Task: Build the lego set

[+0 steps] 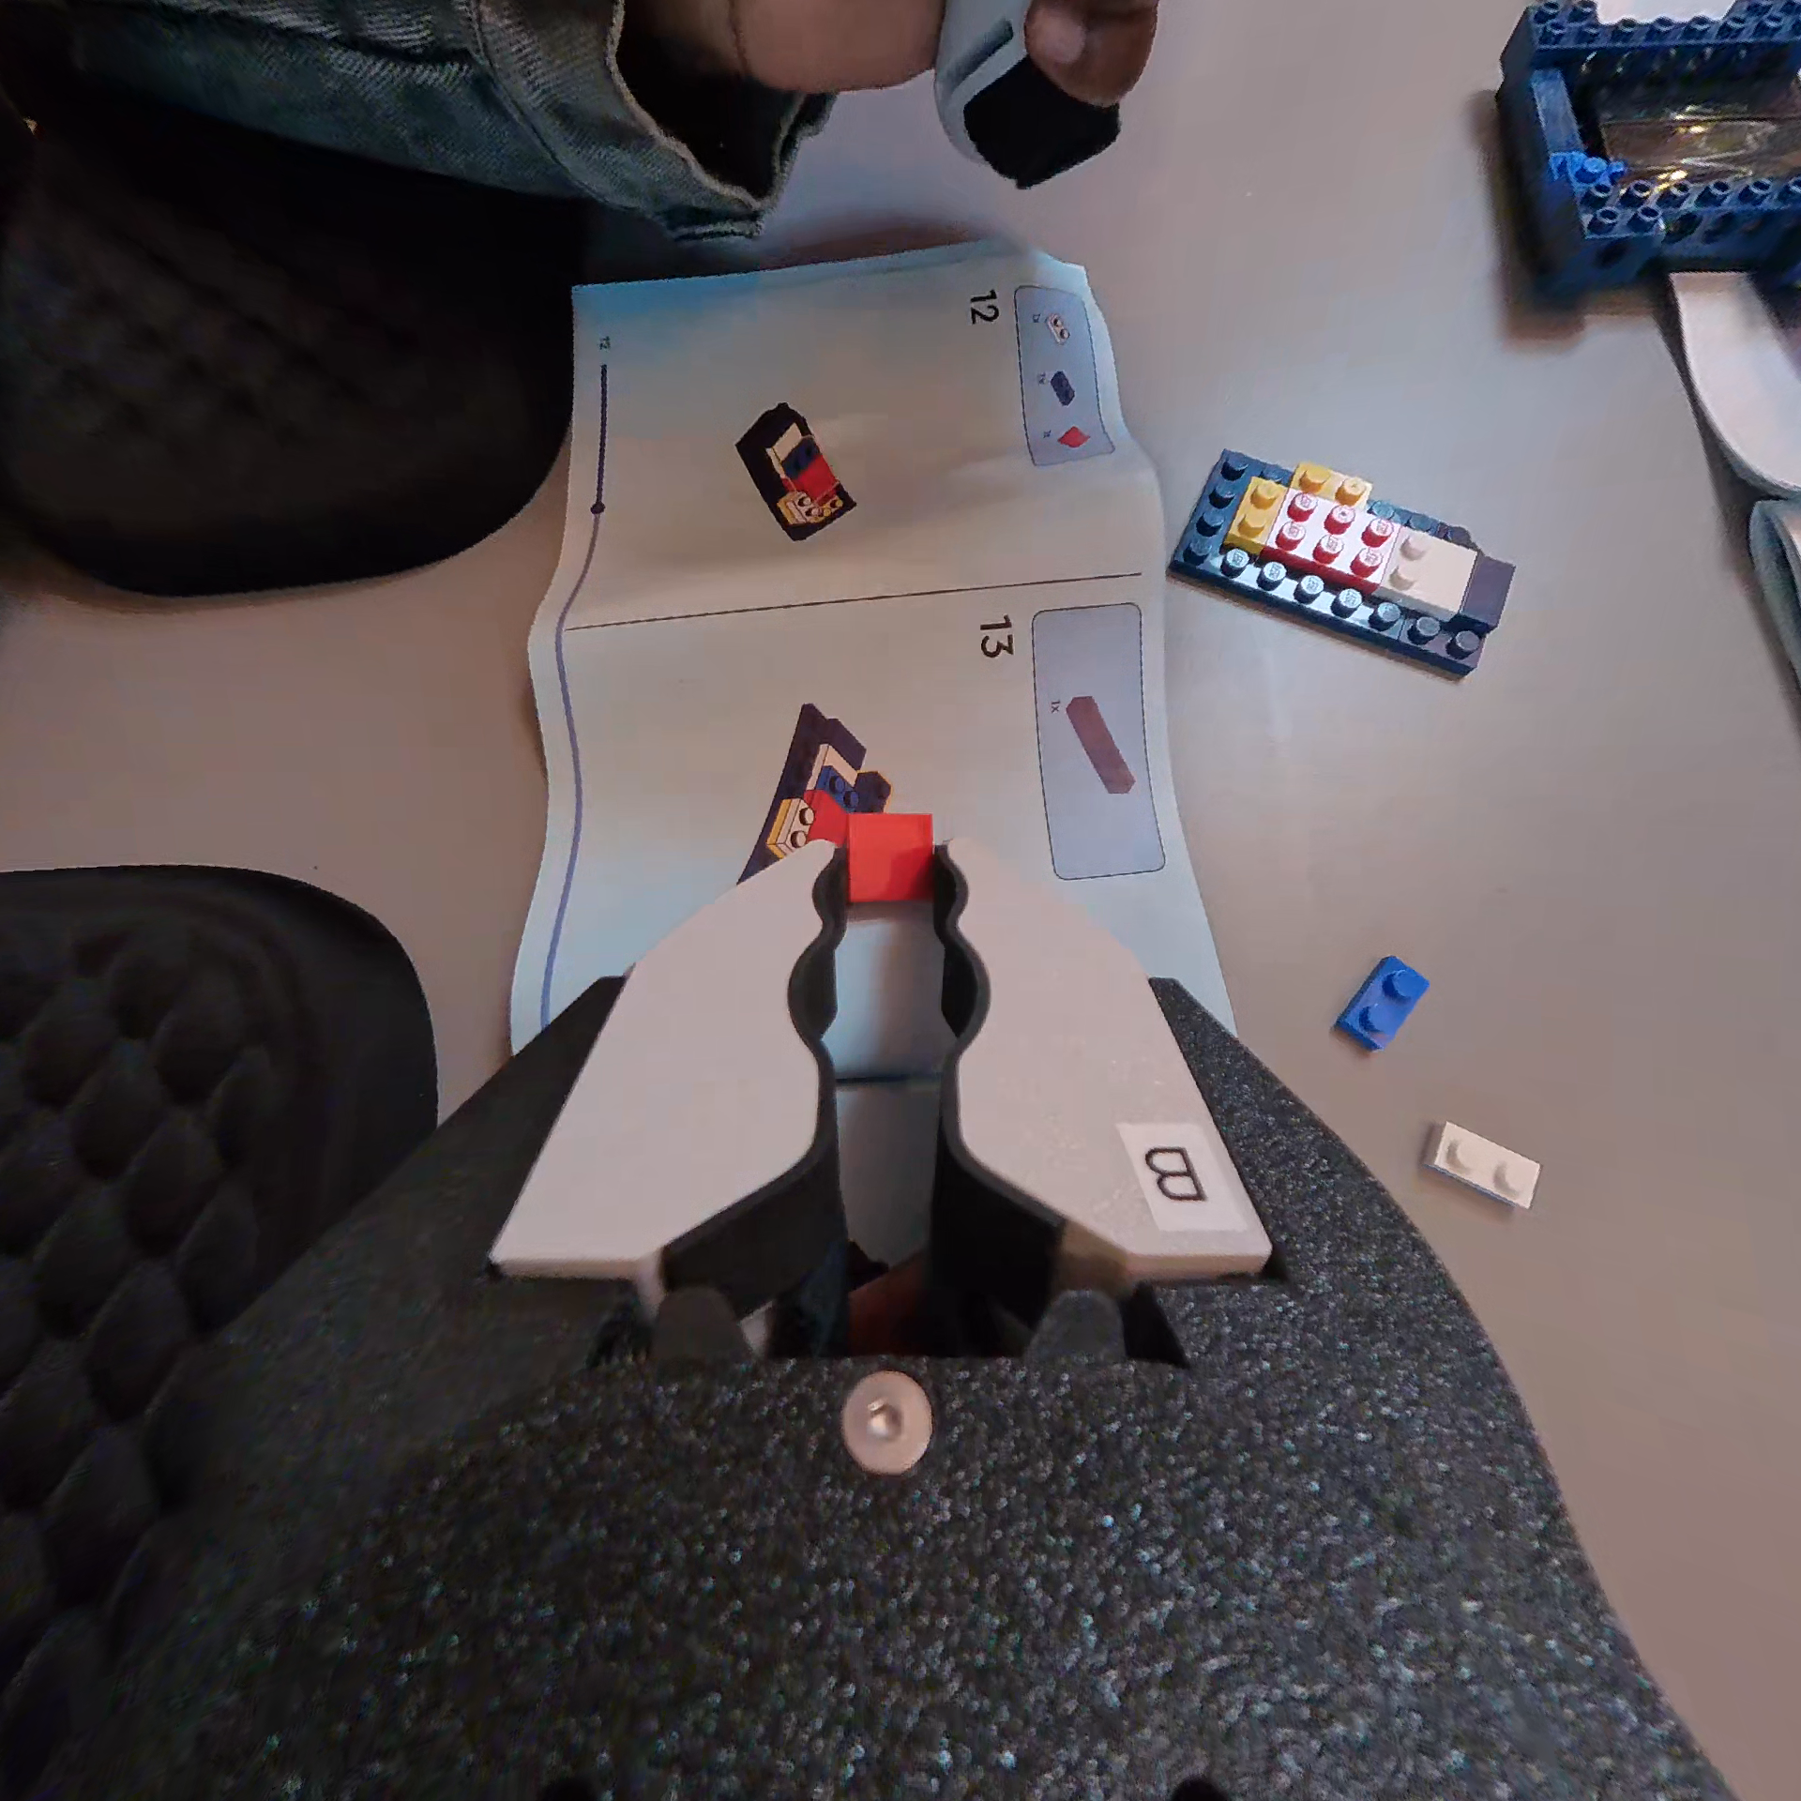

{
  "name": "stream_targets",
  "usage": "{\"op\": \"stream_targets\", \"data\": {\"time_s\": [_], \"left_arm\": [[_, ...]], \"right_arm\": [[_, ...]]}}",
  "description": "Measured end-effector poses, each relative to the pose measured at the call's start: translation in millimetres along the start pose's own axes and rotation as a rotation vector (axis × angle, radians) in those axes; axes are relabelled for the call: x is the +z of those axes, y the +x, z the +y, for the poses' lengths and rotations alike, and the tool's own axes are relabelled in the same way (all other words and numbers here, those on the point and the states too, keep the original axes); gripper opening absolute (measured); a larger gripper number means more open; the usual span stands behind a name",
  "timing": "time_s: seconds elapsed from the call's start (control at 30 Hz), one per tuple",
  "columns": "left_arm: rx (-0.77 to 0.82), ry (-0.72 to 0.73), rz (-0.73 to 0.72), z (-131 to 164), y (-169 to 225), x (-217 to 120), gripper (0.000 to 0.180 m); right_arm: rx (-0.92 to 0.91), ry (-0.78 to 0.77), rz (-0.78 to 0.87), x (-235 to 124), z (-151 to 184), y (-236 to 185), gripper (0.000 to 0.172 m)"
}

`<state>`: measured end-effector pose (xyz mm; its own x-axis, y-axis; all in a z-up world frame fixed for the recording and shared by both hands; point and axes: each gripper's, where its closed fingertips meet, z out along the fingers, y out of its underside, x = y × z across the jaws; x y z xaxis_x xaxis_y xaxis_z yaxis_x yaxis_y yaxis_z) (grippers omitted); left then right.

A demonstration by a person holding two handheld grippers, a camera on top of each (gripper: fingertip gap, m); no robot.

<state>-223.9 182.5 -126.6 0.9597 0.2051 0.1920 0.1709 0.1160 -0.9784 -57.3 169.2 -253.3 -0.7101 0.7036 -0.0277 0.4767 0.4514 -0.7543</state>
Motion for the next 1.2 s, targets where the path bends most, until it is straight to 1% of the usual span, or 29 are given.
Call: {"op": "stream_targets", "data": {"time_s": [0.23, 0.33, 0.47, 0.57, 0.67, 0.73, 0.77, 0.83, 0.9, 1.0, 1.1, 1.17, 1.2], "left_arm": [[0.013, -0.033, 0.038, 7, 8, 3, 0.024], [-0.005, -0.054, 0.05, 10, 10, 4, 0.025], [-0.033, -0.037, 0.032, 8, 5, 3, 0.026], [-0.023, -0.025, 0.017, 7, 3, 2, 0.026], [-0.009, -0.022, 0.013, 7, 4, 2, 0.026], [-0.008, -0.016, 0.008, 6, 3, 1, 0.026], [-0.008, -0.008, 0.002, 5, 2, 1, 0.026], [-0.012, 0.007, -0.006, 2, 0, 0, 0.026], [-0.015, 0.015, -0.013, 1, -1, -1, 0.026], [-0.02, 0.021, -0.025, 0, -3, -1, 0.026], [-0.018, 0.027, -0.026, -1, -3, -1, 0.026], [-0.011, 0.029, -0.029, -1, -3, -1, 0.026], [-0.007, 0.032, -0.03, -2, -3, -2, 0.026]], "right_arm": [[0.0, 0.0, -0.001, 0, 0, 0, 0.016], [0.001, 0.0, -0.001, 0, 0, 0, 0.016], [0.003, 0.001, -0.003, 0, 0, 0, 0.017], [-0.003, 0.001, -0.009, 0, 0, -1, 0.017], [-0.019, 0.008, -0.047, -1, -1, -7, 0.031], [-0.001, 0.049, -0.063, -5, -5, -7, 0.044], [0.015, 0.089, -0.077, -9, -10, -7, 0.046], [0.054, 0.189, -0.089, -21, -20, -3, 0.047], [0.101, 0.285, -0.064, -33, -28, 7, 0.046], [0.188, 0.366, -0.022, -43, -31, 23, 0.044], [0.227, 0.326, 0.051, -42, -30, 38, 0.038], [0.261, 0.246, 0.091, -38, -34, 46, 0.038], [0.29, 0.194, 0.067, -34, -37, 45, 0.038]]}}
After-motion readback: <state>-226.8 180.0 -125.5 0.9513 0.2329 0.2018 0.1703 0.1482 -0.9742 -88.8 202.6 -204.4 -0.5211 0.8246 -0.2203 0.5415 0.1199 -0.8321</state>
